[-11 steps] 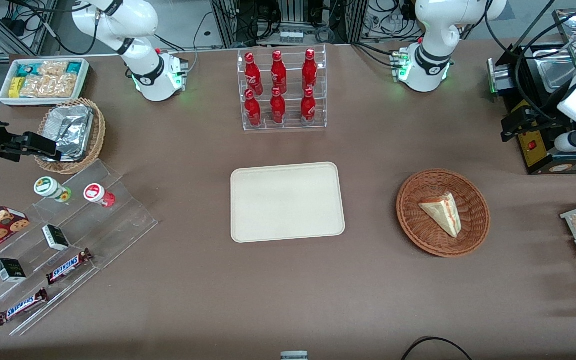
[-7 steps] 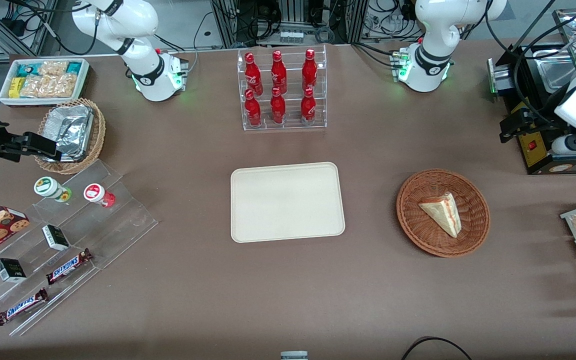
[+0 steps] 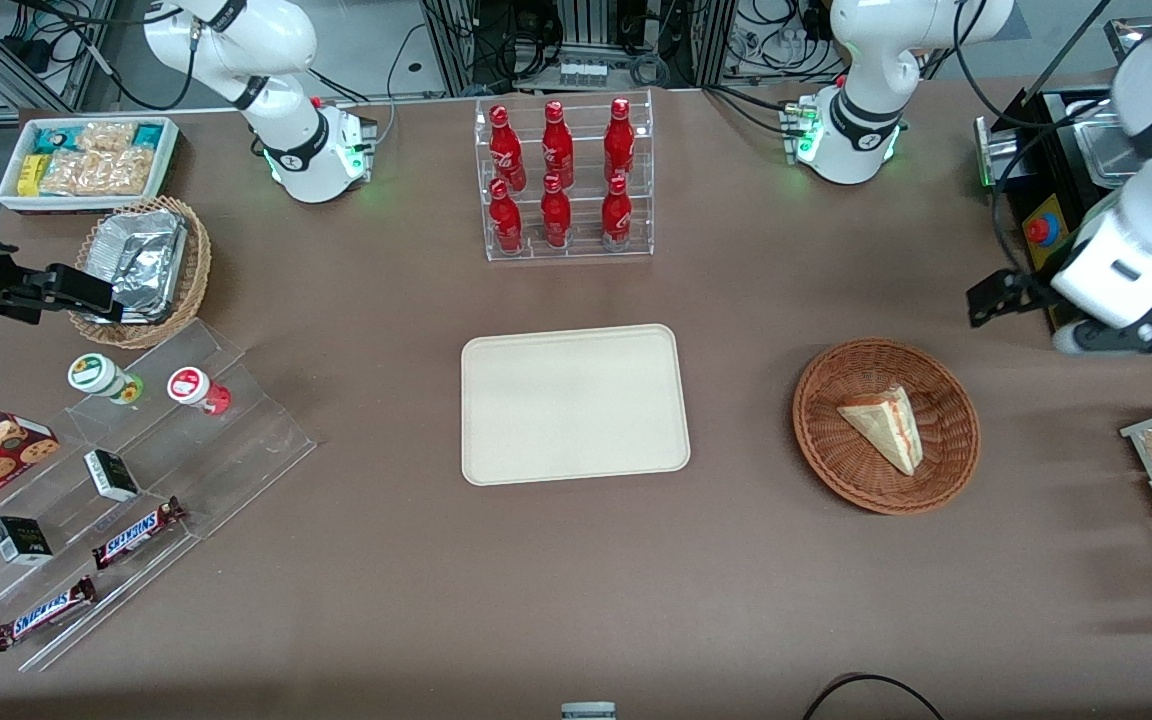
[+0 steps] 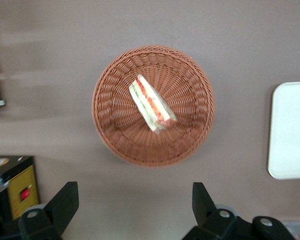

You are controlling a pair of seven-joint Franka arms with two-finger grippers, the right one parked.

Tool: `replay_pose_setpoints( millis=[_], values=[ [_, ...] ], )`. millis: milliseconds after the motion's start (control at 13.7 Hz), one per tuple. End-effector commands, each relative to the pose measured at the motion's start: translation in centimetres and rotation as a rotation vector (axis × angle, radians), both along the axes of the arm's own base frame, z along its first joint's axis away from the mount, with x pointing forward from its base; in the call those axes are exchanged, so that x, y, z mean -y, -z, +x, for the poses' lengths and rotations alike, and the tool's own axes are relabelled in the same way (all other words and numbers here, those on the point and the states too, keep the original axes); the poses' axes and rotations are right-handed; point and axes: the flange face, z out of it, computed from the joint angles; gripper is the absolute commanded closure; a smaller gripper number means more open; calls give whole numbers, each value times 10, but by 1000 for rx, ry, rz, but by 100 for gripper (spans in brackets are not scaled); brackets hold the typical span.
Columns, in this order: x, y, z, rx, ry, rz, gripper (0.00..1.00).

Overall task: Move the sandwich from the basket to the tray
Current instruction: 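Move the left gripper over the wicker basket above the wrapped sandwich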

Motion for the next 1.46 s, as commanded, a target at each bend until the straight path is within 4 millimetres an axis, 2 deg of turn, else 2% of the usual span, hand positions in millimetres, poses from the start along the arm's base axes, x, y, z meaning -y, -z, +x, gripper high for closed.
replay_pose_setpoints(
  millis=[0, 293, 512, 1024, 1390],
  values=[
    [-1, 40, -26, 72, -90, 9, 0],
    [4, 109, -31, 145, -350, -13, 0],
    [13, 146, -24, 137, -475, -21, 0],
    [15, 213, -15, 101, -562, -19, 0],
    [14, 257, -22, 129, -593, -38, 0]
  ],
)
